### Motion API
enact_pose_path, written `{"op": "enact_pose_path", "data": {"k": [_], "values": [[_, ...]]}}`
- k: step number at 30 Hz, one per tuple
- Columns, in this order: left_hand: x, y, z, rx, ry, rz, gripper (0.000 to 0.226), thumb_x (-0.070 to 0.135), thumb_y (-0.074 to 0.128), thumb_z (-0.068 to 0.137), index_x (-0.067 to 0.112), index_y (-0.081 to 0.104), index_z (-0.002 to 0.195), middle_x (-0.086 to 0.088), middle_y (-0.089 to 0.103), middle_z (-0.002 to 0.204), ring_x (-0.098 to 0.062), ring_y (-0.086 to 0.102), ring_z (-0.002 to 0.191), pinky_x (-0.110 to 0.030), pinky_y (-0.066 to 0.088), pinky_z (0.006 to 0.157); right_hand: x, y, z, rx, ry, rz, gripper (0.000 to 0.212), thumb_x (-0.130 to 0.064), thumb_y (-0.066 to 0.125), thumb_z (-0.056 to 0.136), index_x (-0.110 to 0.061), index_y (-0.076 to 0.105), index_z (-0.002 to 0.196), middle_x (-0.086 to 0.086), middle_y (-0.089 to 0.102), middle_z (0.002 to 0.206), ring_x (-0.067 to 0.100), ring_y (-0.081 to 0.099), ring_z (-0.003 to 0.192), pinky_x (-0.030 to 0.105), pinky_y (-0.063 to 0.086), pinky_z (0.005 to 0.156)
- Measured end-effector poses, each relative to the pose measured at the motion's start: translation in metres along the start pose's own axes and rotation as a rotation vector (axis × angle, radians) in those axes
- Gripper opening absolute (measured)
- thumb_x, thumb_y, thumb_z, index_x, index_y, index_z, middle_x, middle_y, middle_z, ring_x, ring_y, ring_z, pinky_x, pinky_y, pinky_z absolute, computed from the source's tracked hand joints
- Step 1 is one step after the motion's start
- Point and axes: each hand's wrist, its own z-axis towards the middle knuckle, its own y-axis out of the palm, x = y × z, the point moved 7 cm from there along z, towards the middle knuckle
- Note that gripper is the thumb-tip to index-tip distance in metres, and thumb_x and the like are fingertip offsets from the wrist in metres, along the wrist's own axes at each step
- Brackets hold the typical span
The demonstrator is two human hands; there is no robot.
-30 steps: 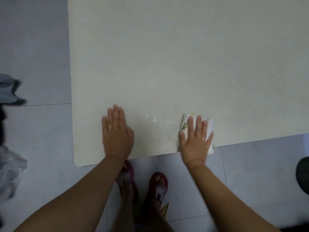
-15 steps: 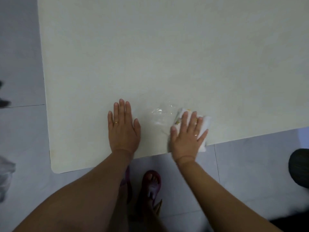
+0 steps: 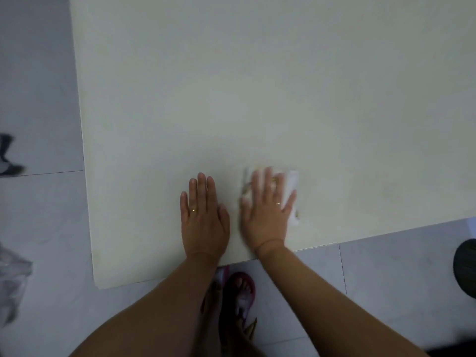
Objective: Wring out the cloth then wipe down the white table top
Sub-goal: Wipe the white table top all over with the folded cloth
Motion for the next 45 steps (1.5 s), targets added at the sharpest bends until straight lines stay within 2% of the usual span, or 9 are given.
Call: {"op": "enact_pose_path", "data": {"k": [5,11,18,25,29,32,36,39,45], "values": [[0.000,-0.001,-0.001,-0.014,0.004,0.007,0.057,0.023,0.030,0.093,0.000,0.030,0.146,-0.018,0.026,0.154,-0.031,0.024,0.144,-0.047,0.016,0.117,-0.007,-0.007,0.012,-0.067,-0.535,-0.103,0.056,-0.044,0.026,0.095,-0.029,0.020,0.149,-0.003,0.018,0.157,0.024,0.012,0.146,0.055,0.011,0.115],[0.000,0.001,-0.001,-0.039,-0.014,-0.009,0.059,0.021,0.033,0.091,0.001,0.029,0.147,-0.017,0.025,0.155,-0.031,0.023,0.144,-0.047,0.015,0.118,0.037,-0.018,0.066,-0.015,0.184,0.069,0.062,-0.046,0.025,0.097,-0.030,-0.002,0.150,-0.001,-0.008,0.160,0.022,-0.010,0.146,0.052,-0.010,0.115],[0.001,0.002,0.000,-0.061,-0.004,0.011,0.059,0.022,0.028,0.091,0.000,0.028,0.146,-0.018,0.028,0.154,-0.031,0.025,0.143,-0.049,0.017,0.116,-0.036,-0.009,0.049,-0.079,-0.625,-0.113,0.058,-0.047,0.022,0.096,-0.029,0.015,0.150,-0.001,0.011,0.159,0.025,0.005,0.147,0.053,0.001,0.116],[0.000,0.001,-0.001,-0.064,-0.018,0.003,0.063,0.022,0.032,0.089,0.001,0.026,0.148,-0.016,0.023,0.156,-0.029,0.019,0.145,-0.047,0.013,0.119,0.013,-0.024,0.110,-0.001,0.128,0.067,0.064,-0.047,0.026,0.096,-0.028,-0.002,0.150,0.000,-0.008,0.160,0.022,-0.011,0.146,0.051,-0.013,0.114],[0.001,0.001,0.001,-0.094,-0.040,0.018,0.062,0.025,0.030,0.090,0.001,0.027,0.147,-0.016,0.026,0.155,-0.030,0.023,0.144,-0.045,0.012,0.118,-0.076,-0.006,0.072,-0.099,-0.343,0.017,0.062,-0.044,0.028,0.094,-0.026,0.010,0.150,0.002,0.003,0.160,0.027,-0.001,0.147,0.056,-0.007,0.114],[0.002,-0.005,0.002,-0.083,-0.035,-0.028,0.061,0.021,0.031,0.087,-0.002,0.032,0.145,-0.018,0.030,0.153,-0.031,0.026,0.143,-0.046,0.016,0.117,-0.052,-0.019,0.097,-0.067,-0.590,-0.041,0.059,-0.047,0.030,0.095,-0.029,0.017,0.149,-0.002,0.012,0.159,0.023,0.006,0.147,0.052,0.002,0.117],[0.006,-0.018,0.024,-0.030,-0.015,-0.140,0.059,0.019,0.033,0.089,-0.004,0.033,0.143,-0.019,0.030,0.152,-0.032,0.025,0.143,-0.046,0.016,0.118,0.030,-0.038,0.164,0.003,-0.065,0.026,0.059,-0.045,0.027,0.098,-0.032,0.003,0.150,-0.004,-0.004,0.160,0.018,-0.006,0.147,0.048,-0.009,0.115],[0.016,-0.028,0.080,0.019,-0.021,-0.131,0.059,0.018,0.034,0.088,-0.005,0.034,0.142,-0.022,0.030,0.152,-0.035,0.024,0.143,-0.047,0.018,0.118,0.005,-0.033,0.162,0.039,0.156,0.059,0.062,-0.044,0.026,0.097,-0.028,0.000,0.150,0.000,-0.006,0.160,0.024,-0.007,0.146,0.053,-0.009,0.114],[0.008,-0.020,0.157,0.007,-0.094,-0.028,0.063,0.025,0.022,0.090,-0.004,0.027,0.146,-0.021,0.024,0.155,-0.033,0.019,0.145,-0.045,0.012,0.120,-0.040,-0.033,0.155,-0.050,-0.611,-0.057,0.056,-0.045,0.021,0.095,-0.030,0.017,0.149,-0.003,0.013,0.159,0.022,0.007,0.147,0.051,0.003,0.117]]}}
